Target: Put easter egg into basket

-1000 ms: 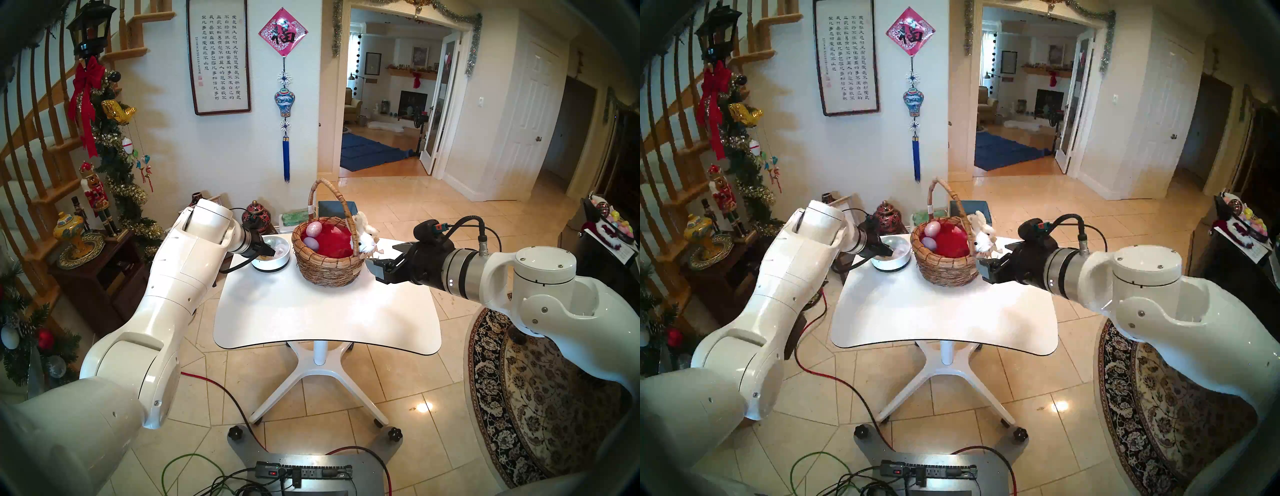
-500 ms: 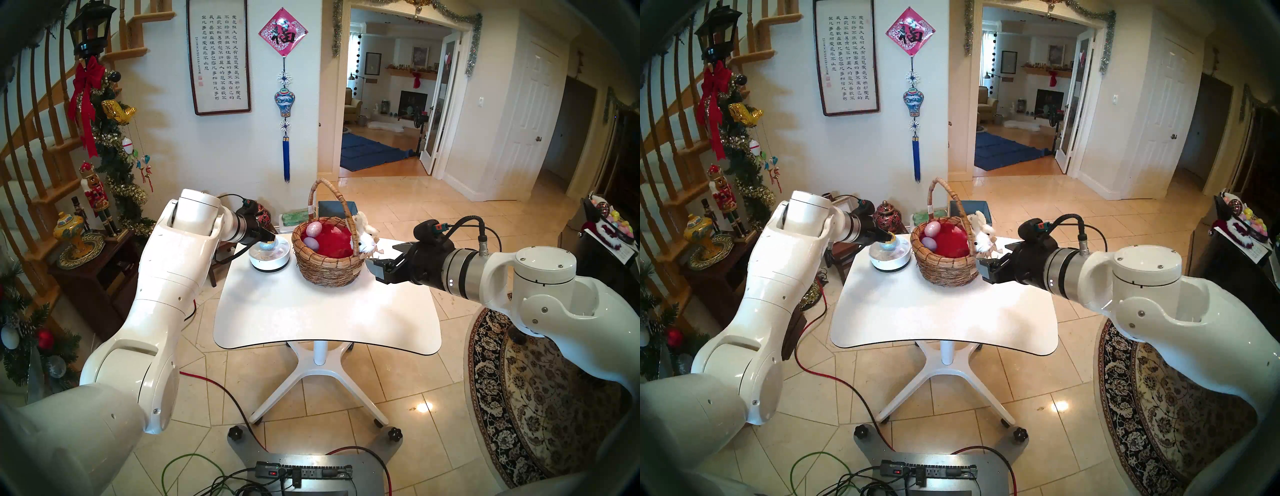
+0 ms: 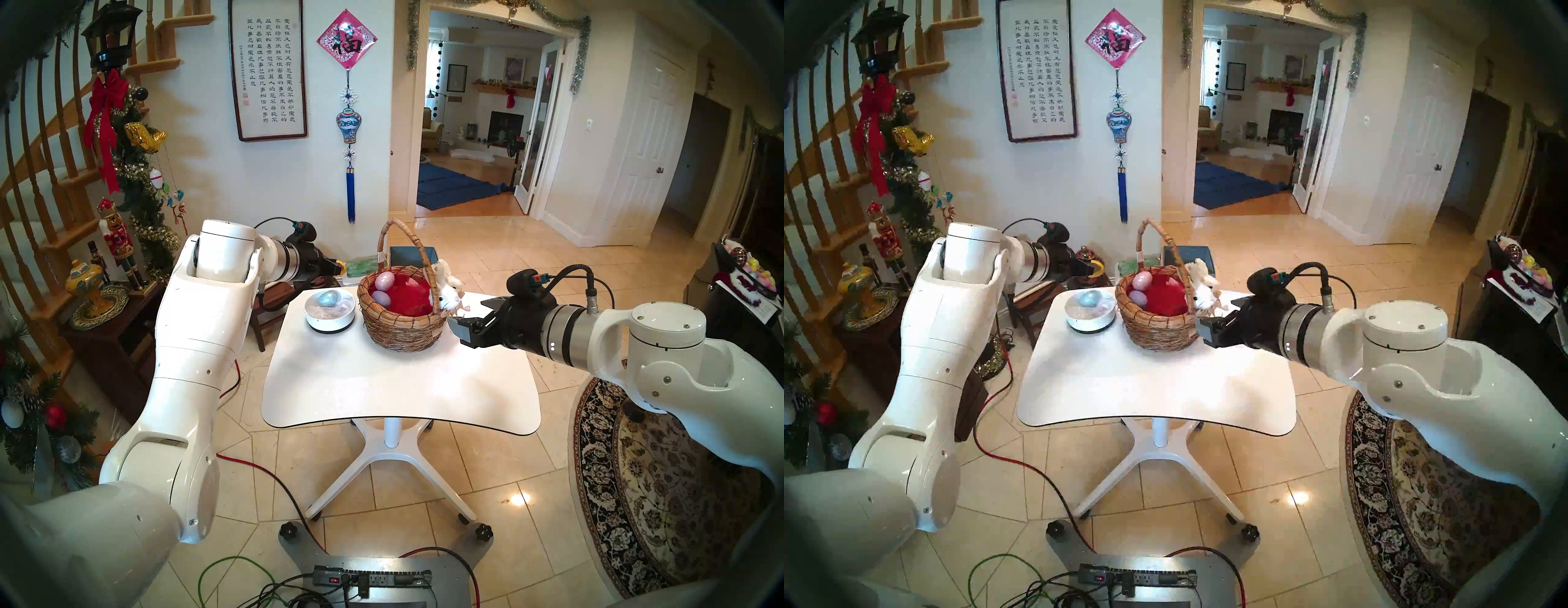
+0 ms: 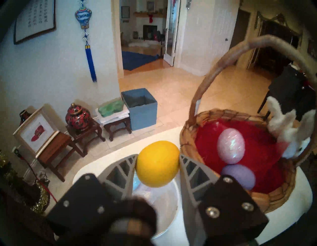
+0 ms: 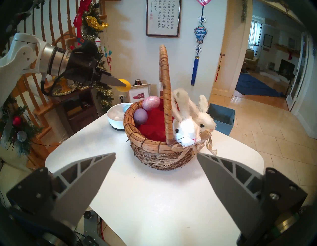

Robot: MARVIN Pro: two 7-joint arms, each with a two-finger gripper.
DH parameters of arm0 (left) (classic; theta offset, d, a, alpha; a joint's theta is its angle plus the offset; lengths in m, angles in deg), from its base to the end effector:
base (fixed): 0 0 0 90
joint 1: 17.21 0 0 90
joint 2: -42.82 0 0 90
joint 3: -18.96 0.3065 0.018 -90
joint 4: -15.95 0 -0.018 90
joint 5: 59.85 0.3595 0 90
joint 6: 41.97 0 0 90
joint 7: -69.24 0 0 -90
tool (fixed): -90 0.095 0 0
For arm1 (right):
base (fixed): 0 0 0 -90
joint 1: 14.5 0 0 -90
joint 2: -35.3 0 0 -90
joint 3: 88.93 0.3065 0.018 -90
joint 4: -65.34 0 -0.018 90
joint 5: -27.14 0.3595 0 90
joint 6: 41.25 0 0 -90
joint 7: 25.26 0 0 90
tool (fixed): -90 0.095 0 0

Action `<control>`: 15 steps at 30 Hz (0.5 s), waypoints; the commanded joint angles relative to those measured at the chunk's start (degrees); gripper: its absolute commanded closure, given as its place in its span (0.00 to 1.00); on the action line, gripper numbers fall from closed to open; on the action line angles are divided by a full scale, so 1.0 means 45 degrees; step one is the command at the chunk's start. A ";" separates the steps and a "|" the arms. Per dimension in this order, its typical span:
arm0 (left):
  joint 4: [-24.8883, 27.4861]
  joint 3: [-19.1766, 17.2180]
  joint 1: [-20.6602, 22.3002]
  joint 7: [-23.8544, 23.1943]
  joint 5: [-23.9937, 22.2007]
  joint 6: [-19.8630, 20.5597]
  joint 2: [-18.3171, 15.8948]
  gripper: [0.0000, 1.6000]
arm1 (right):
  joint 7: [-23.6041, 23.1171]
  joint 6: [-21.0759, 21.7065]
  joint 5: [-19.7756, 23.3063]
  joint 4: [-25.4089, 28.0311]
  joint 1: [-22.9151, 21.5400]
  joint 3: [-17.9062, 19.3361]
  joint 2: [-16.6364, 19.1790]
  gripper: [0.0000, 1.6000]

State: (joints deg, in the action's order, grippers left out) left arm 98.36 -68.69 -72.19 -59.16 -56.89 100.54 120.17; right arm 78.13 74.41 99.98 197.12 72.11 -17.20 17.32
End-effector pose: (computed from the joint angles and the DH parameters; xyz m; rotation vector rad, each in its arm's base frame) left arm 0.5876 0.0254 -0.1310 2.4044 -0.5499 1.4236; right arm 0.3616 -0.0007 -0.1367 -2.3178 -0.6801 -1.4784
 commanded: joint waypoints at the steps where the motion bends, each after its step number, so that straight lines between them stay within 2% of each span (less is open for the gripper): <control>1: 0.0474 -0.0010 0.0316 -0.0421 -0.0441 -0.0336 0.0376 0.64 | 0.0005 -0.0039 -0.0021 0.0008 -0.0123 0.0107 -0.0009 0.00; 8: 0.0378 0.0473 0.0519 -0.0662 -0.0464 -0.0539 0.0565 0.65 | 0.0005 -0.0039 -0.0020 0.0008 -0.0123 0.0106 -0.0009 0.00; 15: 0.0573 0.1197 0.0460 -0.0979 -0.0427 -0.0694 0.0627 0.72 | 0.0005 -0.0039 -0.0021 0.0008 -0.0125 0.0106 -0.0009 0.00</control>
State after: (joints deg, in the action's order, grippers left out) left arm 99.61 -65.38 -71.51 -62.33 -58.62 98.29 122.02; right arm 78.13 74.40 99.99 197.12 72.11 -17.20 17.33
